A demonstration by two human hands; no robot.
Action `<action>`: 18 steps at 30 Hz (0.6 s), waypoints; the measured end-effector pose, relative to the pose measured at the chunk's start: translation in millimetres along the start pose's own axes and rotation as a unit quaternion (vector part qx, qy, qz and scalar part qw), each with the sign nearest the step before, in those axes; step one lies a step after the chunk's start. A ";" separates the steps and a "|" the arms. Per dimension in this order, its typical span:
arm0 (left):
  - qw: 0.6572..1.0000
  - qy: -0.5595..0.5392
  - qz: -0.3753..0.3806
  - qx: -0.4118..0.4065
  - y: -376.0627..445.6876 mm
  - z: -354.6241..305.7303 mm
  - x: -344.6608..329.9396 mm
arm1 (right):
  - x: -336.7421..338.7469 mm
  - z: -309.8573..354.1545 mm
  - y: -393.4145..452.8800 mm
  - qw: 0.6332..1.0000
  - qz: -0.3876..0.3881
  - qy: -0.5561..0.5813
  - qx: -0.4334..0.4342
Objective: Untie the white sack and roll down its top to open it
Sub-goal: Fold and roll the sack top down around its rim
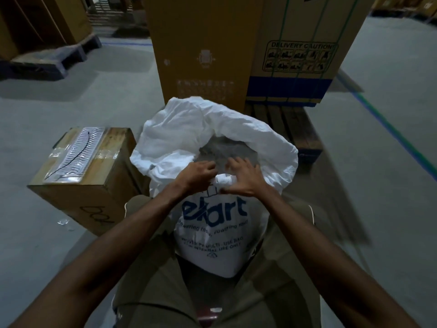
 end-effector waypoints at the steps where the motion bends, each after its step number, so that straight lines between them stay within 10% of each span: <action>1: 0.999 0.010 -0.019 -0.040 -4.2 -6.6 -2.6 | 0.5 2.0 3.2 0.999 0.015 0.034 -0.005; 5: 0.998 0.002 -0.055 -0.043 -14.2 -12.8 -8.0 | -5.5 13.0 5.7 0.998 -0.013 0.054 0.013; 9: 0.935 -0.097 -0.119 0.320 -48.4 6.0 4.1 | -28.1 23.5 3.1 0.999 -0.029 -0.013 0.019; 11: 0.741 -0.183 -0.264 0.590 -83.5 6.9 7.3 | -36.0 29.6 1.3 0.998 -0.030 -0.031 0.048; 14: 0.297 -0.421 -0.336 0.788 -116.0 12.7 -25.1 | -39.0 35.5 -7.0 0.990 -0.050 -0.058 0.120; 16: 0.196 -0.506 -0.310 0.780 -124.5 36.9 -56.0 | -37.4 37.6 -11.9 0.982 -0.068 -0.083 0.156; 18: 0.175 -0.497 -0.305 0.793 -131.8 49.3 -70.5 | -36.9 35.4 -17.8 0.976 -0.104 -0.093 0.170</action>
Point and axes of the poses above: each hand's wrist, its own y-axis towards the middle knuckle, its own x-axis out of the back of the hand, z = x × y, the point moved 5 cm from there along y, towards the middle knuckle, and after that the axes turned 12 degrees about -z, right-handed, at the moved point
